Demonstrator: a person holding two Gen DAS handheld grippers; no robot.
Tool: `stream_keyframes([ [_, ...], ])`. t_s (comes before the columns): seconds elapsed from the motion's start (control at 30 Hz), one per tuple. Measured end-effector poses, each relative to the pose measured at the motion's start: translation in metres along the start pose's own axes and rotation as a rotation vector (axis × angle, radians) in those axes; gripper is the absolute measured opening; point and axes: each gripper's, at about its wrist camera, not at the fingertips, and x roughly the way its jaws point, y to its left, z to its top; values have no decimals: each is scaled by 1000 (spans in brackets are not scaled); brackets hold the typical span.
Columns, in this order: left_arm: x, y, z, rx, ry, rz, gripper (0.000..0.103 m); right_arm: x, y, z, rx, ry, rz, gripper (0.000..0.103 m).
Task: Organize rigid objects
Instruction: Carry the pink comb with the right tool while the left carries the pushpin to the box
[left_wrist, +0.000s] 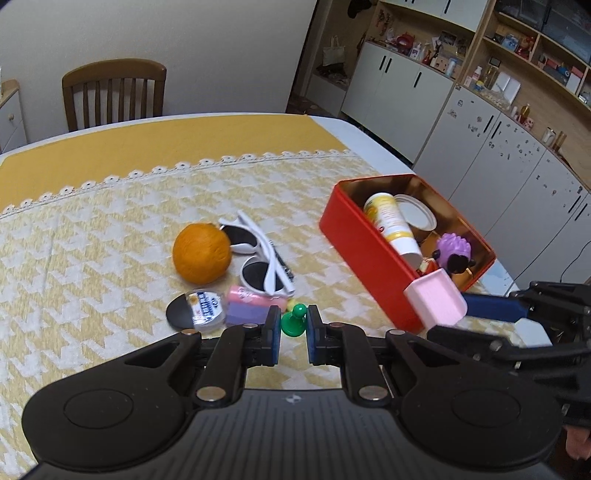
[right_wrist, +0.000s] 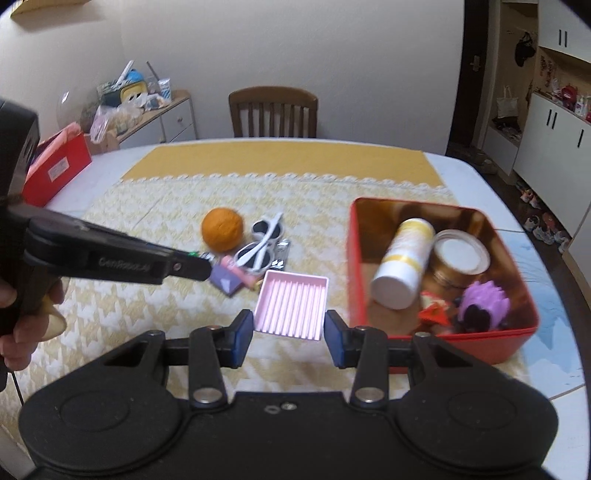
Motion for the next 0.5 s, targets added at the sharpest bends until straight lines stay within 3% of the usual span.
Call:
stream_keyframes([
  [0.5,11,-83,38,92,1,-120,13,-20,-77,15,45,-35,-108,41],
])
